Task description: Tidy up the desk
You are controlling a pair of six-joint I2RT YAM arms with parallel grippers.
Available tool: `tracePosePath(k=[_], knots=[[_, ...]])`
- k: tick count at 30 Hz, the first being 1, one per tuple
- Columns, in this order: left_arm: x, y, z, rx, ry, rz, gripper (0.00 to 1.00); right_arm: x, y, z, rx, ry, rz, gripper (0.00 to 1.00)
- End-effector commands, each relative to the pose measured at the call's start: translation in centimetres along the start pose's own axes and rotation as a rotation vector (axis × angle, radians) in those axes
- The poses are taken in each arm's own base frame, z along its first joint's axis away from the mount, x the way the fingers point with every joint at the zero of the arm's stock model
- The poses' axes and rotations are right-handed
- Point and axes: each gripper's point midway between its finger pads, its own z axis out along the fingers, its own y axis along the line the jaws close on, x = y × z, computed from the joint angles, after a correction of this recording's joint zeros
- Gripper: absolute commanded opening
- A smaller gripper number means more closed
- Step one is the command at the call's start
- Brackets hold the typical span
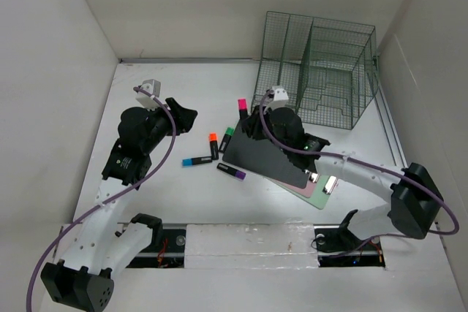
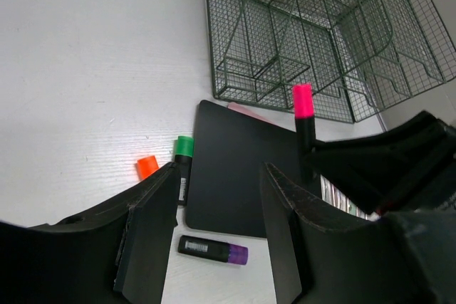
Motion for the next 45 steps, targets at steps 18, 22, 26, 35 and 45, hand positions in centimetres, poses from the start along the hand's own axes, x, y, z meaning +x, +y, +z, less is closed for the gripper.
tracePosePath(k=[18,22,26,35,45], knots=[[-0.9,-0.9,-0.6,0.040,-0.038,0.009,0.44,-5.5,-14.2,8.5,0.382,-0.094,0.024,0.09],[-1.0,-0.8,-0.5,0.035,-0.038,0.008,0.44,-5.6,-15.7,9.4,0.430,-0.117,0.017,0.09],[-0.9,-0.7,-0.5,0.035,-0.038,0.011,0.44,-5.9,-17.2,9.0,0.500,-0.131,0.008,0.07],[-0.7,-0.9,-0.2,0.047,-0.026,0.007,0.44,-8.5,-20.7,6.1,0.691,-0.253,-0.034,0.07],[-0.7,-1.1,-0.1,0.057,-0.021,0.011,0.44,-8.8,-24.0,6.1,0.803,-0.269,-0.053,0.08]])
